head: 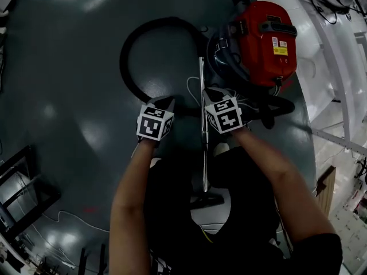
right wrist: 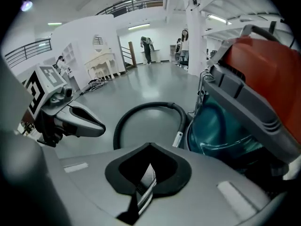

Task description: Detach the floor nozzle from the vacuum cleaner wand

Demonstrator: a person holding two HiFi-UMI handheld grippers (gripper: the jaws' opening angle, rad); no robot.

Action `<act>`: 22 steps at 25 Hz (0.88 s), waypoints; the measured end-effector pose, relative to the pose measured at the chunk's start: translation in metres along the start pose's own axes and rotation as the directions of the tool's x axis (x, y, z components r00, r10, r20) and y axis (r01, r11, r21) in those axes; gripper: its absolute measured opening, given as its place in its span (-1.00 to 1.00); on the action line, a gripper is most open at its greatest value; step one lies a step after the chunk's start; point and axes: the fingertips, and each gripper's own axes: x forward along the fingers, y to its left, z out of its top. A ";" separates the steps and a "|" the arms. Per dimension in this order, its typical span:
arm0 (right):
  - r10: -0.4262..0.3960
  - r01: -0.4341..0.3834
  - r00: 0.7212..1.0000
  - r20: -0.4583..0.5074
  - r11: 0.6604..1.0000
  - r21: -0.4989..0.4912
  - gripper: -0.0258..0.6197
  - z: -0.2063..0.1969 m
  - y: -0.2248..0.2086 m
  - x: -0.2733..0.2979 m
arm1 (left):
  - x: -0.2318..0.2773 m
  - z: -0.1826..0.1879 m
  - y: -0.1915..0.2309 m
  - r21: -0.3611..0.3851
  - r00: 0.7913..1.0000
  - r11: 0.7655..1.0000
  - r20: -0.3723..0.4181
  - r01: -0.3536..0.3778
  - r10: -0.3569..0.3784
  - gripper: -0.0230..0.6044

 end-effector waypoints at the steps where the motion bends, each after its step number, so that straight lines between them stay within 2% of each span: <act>1: -0.011 0.011 1.000 0.006 1.000 0.010 -0.93 -0.001 -0.005 0.008 | 0.010 0.001 0.004 0.004 1.000 1.000 0.005 0.003 -0.003 -0.90; 4: -0.067 0.065 0.997 0.033 0.996 0.057 -0.93 -0.001 -0.021 0.032 | 0.037 0.009 0.023 0.025 0.999 1.000 0.036 -0.008 0.007 -0.90; 7: -0.127 0.118 0.990 0.058 0.983 0.138 -0.93 -0.005 -0.034 0.047 | 0.059 0.028 0.039 -0.101 0.988 0.995 0.154 -0.014 0.030 -0.90; 9: -0.145 0.131 0.985 0.089 0.981 0.143 -0.93 -0.003 -0.039 0.058 | 0.076 0.033 0.043 -0.153 0.977 0.988 0.211 -0.003 0.035 -0.90; 12: -0.147 0.133 0.981 0.128 0.985 0.109 -0.93 0.000 -0.043 0.077 | 0.110 0.020 0.044 -0.127 0.982 0.992 0.189 -0.004 0.028 -0.90; 17: -0.159 0.158 0.979 0.127 0.987 0.017 -0.93 -0.016 -0.048 0.100 | 0.150 -0.001 0.046 -0.094 0.983 0.996 0.184 0.000 0.017 -0.90; 22: -0.152 0.134 0.976 0.157 0.983 0.123 -0.93 -0.009 -0.057 0.102 | 0.173 -0.002 0.039 -0.100 0.981 0.995 0.196 0.026 -0.006 -0.90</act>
